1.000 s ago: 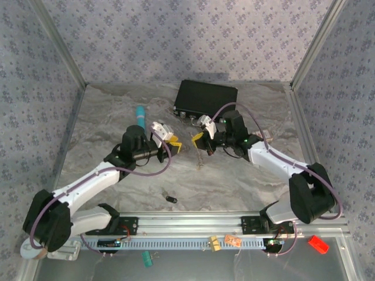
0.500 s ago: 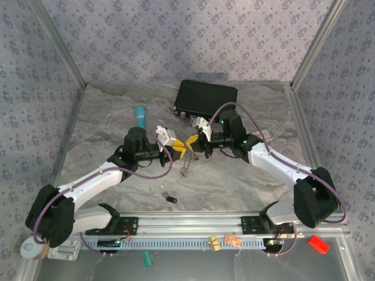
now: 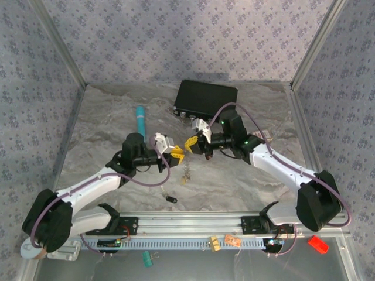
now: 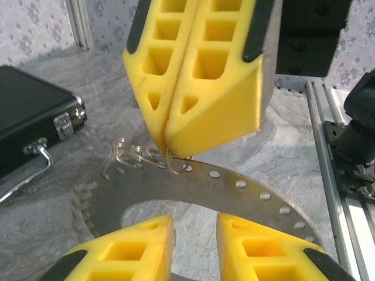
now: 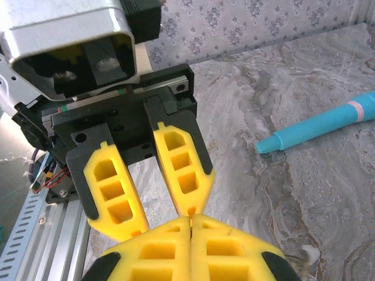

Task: Put the keys on the keyring

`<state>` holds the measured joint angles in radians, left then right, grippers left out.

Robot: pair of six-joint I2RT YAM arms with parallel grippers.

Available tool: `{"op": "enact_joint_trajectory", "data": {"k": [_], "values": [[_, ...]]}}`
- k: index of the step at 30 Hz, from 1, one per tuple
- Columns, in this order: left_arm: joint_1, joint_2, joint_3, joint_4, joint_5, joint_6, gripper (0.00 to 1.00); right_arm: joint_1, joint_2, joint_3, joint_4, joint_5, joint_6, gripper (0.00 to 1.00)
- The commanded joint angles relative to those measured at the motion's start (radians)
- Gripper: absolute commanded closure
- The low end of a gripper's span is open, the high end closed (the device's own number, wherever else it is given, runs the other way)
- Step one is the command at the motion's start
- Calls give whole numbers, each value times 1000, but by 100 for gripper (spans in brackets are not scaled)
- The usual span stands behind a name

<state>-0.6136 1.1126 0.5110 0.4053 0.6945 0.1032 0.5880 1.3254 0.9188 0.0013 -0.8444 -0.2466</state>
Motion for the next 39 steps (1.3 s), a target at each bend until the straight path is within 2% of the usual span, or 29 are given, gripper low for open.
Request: {"op": "enact_joint_trajectory", "data": {"k": [1, 9, 16, 28, 32, 35, 37, 38, 39], "values": [[-6, -47, -31, 85, 23, 32, 75, 5, -41, 12, -24, -45, -69, 100], [-6, -44, -89, 273, 59, -46, 74, 25, -44, 24, -60, -93, -130, 100], [-7, -10, -85, 324, 105, -101, 73, 35, -46, 24, -56, -97, -156, 100], [-9, 27, -74, 347, 128, -131, 80, 57, -38, 26, -40, -87, -146, 100], [-8, 30, -72, 343, 130, -130, 87, 67, -27, 25, -10, -82, -132, 100], [-8, 31, -69, 342, 131, -127, 100, 70, -22, 23, -3, -76, -127, 100], [-8, 29, -71, 338, 122, -125, 100, 69, -26, 18, -4, -51, -129, 100], [-8, 26, -71, 328, 114, -121, 100, 67, -32, 11, -10, -27, -129, 92], [-8, 21, -69, 312, 99, -113, 100, 60, -44, 4, -22, -10, -135, 78]]}}
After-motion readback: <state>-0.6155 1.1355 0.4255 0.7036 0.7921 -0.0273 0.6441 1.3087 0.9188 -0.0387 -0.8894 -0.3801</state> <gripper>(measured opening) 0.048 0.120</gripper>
